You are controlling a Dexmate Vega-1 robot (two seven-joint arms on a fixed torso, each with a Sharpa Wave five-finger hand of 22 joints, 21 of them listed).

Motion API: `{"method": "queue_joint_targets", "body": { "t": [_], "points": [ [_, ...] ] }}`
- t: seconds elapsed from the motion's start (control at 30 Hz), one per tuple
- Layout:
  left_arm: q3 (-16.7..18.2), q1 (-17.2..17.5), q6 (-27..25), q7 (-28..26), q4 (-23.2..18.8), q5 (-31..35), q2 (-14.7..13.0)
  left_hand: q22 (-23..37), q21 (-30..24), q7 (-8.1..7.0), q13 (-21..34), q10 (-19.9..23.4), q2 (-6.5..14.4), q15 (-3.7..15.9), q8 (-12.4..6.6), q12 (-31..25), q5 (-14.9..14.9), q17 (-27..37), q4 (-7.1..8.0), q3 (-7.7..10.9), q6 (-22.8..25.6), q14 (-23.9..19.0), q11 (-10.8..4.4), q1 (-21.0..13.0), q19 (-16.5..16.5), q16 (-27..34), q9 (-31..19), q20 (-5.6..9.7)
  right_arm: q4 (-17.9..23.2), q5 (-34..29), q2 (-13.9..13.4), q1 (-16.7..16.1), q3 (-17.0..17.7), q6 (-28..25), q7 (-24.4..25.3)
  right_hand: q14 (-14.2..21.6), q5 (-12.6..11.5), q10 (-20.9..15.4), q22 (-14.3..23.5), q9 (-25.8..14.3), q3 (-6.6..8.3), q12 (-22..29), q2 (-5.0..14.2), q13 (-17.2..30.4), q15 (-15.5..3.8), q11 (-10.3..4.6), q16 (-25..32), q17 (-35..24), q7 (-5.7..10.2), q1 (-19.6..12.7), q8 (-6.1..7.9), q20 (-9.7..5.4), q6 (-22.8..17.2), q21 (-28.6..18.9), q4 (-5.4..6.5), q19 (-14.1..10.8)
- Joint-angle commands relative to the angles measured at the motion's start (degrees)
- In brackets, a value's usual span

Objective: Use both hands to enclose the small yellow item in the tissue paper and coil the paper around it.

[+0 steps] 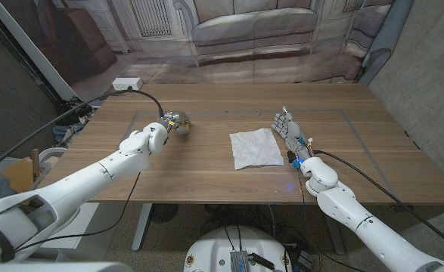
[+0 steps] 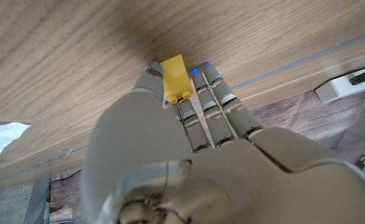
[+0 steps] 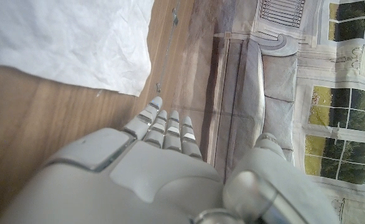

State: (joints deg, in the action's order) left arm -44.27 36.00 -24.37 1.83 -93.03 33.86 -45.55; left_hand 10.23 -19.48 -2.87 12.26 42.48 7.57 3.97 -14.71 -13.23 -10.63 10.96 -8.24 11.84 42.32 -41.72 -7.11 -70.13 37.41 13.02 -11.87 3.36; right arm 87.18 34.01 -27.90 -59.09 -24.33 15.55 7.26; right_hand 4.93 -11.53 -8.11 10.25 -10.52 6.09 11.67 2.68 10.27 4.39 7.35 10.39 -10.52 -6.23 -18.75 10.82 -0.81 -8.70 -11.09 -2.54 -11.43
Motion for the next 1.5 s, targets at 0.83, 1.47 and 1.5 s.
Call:
{"method": "queue_joint_targets", "body": {
  "t": [0.83, 1.47, 1.5],
  "points": [
    [1.6, 0.2, -0.7, -4.8, -1.6, -3.5, 0.0, -0.1, -3.6, 0.03, 0.9, 12.5, -0.1, 8.06, -3.50, -0.4, 0.5, -0.4, 0.75, 4.79, 11.1, -14.8, -2.08, -2.9, 11.9, -0.8, -0.6, 2.28, -1.8, 0.6, 0.5, 1.0, 0.1, 0.6, -1.0, 0.2, 0.1, 0.0, 0.3, -0.1, 0.29, 0.2, 0.55, 0.3, 0.11, -0.19, 0.3, -0.1, 0.02, 0.1, 0.22, 0.05, -0.1, -0.4, -0.46, -0.2],
    [2.6, 0.1, 8.5, -7.3, -2.6, -4.7, 0.2, 0.0, -2.3, 0.04, 1.4, 11.9, -0.4, 7.60, -3.34, 0.3, 0.4, -0.2, 1.42, 4.79, 11.0, -13.7, -1.64, -1.6, 9.4, -1.6, -0.6, 2.07, -3.9, 1.5, 1.2, 1.2, 0.7, 2.8, -2.3, 0.2, 0.1, 0.1, 0.3, -0.1, 0.26, 0.2, 0.57, 0.3, -0.01, -0.15, 0.4, -0.1, 0.02, 0.2, 0.23, 0.01, -0.1, -0.4, -0.57, -0.2],
    [2.7, 0.2, 9.2, -8.0, -2.5, -4.7, 0.4, 0.0, -2.3, -0.01, 1.4, 11.9, -0.4, 7.61, -3.34, 0.4, 0.4, -0.2, 1.43, 4.81, 11.0, -13.6, -1.65, -1.6, 9.3, -1.6, -0.6, 2.07, -3.9, 1.6, 1.2, 1.1, 0.8, 2.9, -2.3, 0.2, 0.1, 0.1, 0.3, -0.1, 0.26, 0.2, 0.57, 0.3, 0.06, -0.15, 0.4, -0.1, 0.01, 0.2, 0.23, 0.02, -0.1, -0.4, -0.57, -0.2]
  ]
}}
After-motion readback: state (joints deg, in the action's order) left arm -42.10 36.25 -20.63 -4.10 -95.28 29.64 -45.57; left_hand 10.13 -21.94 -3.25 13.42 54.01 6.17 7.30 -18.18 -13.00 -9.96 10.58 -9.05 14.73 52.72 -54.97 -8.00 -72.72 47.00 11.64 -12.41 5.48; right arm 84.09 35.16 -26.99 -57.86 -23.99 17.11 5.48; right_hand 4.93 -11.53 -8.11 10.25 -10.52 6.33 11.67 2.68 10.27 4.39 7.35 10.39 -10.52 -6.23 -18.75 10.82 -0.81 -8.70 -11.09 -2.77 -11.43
